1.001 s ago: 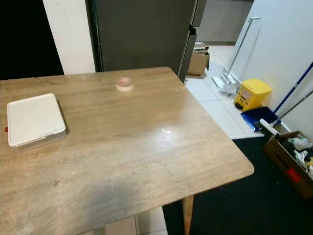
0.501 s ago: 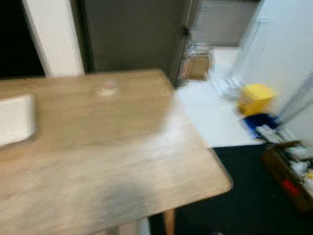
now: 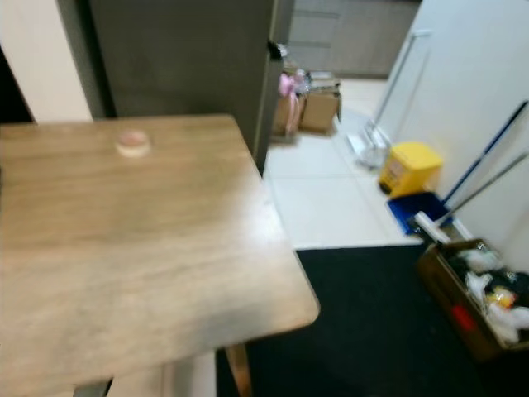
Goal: Restocking fridge
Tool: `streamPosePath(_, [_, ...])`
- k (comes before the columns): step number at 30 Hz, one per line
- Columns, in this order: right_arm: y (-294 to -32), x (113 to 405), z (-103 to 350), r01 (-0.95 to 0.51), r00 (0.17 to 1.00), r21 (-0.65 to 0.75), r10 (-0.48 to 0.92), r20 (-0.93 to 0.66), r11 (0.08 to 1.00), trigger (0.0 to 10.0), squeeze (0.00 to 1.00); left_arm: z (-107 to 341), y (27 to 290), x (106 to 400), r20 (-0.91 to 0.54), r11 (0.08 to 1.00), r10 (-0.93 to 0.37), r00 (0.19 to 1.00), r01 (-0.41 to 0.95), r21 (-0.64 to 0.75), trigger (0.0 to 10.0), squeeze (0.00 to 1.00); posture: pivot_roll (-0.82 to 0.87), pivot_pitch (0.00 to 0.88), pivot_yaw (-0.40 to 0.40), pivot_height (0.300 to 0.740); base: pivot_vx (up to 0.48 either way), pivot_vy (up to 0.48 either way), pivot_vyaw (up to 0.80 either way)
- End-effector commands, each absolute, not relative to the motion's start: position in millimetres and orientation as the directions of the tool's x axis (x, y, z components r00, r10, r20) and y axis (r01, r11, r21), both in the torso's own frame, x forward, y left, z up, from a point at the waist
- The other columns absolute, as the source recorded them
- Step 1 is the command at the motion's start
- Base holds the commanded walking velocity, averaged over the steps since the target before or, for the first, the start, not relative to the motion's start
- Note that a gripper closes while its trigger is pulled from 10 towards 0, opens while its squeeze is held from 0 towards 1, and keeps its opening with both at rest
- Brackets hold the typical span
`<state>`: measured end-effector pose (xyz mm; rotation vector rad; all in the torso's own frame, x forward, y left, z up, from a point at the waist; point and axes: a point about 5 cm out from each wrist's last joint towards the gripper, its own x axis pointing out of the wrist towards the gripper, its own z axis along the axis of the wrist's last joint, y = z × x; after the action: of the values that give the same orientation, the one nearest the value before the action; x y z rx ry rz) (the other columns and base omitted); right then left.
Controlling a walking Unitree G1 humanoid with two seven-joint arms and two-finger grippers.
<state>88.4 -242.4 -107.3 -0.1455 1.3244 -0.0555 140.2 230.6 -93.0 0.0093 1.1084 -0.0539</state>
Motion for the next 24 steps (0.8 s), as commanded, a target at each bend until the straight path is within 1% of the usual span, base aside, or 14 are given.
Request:
streamPosePath(1, [-249.2,87.3,-105.7,-0.034,0.244,-0.156,-0.143,-0.959,0.987,10.0,0.0,-95.9,228.5,133.6,-0.905,0.998,-0.046,0.422,0.046,-0.029,10.0,0.0,0.04,0.058,-0.078,0.74,0.0,-0.48,0.0])
streamPosePath(21, [-248.4,86.8,-106.0,-0.054,0.233,-0.153,-0.137,-0.963,0.987,10.0,0.0,-95.1,228.5,135.9,-0.904,0.998,-0.048,0.425,0.067,-0.022,10.0,0.0,0.03,0.03,-0.072,0.74,0.0,-0.48,0.0])
streamPosePath(24, [-247.4,85.3,-106.6,-0.056,0.223,-0.142,-0.126,-0.967,0.988,10.0,0.0,-95.0,228.5,136.1,-0.903,0.997,-0.05,0.426,0.071,-0.022,10.0,0.0,0.03,0.03,-0.072,0.74,0.0,0.0,0.0])
